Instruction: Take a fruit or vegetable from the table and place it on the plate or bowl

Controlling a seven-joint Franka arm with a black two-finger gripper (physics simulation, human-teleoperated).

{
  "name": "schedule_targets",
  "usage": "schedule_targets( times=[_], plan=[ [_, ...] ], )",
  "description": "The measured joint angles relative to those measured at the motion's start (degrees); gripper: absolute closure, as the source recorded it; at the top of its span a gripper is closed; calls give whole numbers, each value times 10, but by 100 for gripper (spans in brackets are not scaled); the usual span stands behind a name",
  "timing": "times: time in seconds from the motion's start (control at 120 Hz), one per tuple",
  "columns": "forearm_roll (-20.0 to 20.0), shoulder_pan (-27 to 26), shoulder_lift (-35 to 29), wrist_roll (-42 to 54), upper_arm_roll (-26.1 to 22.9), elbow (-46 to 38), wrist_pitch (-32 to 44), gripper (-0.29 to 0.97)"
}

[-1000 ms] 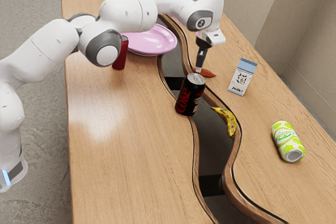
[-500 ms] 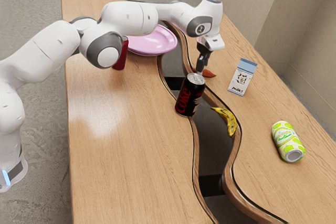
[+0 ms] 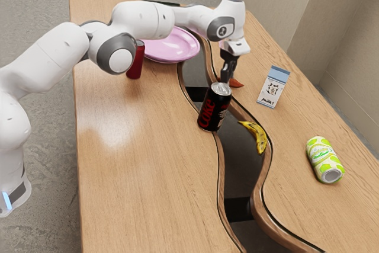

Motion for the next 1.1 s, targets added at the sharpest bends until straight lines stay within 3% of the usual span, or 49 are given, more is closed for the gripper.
schedule_targets(
  times=[0.117,0.4,0.55,0.683,0.783,0.875,0.958,1.1],
  plan=[
    [-3,4,4,3,-5,0,3,49],
    [-5,6,-1,7,-12,23,-4,55],
    [-2,8,-18,4,-11,59,-44,55],
    [28,10,-73,-8,-8,83,-116,55],
    [62,10,-215,-28,44,-50,-166,56],
    [66,11,-314,-45,106,-214,-167,57],
    [66,12,-351,-57,149,-286,-147,57],
    [67,10,-357,-70,190,-305,-108,56]
  ],
)
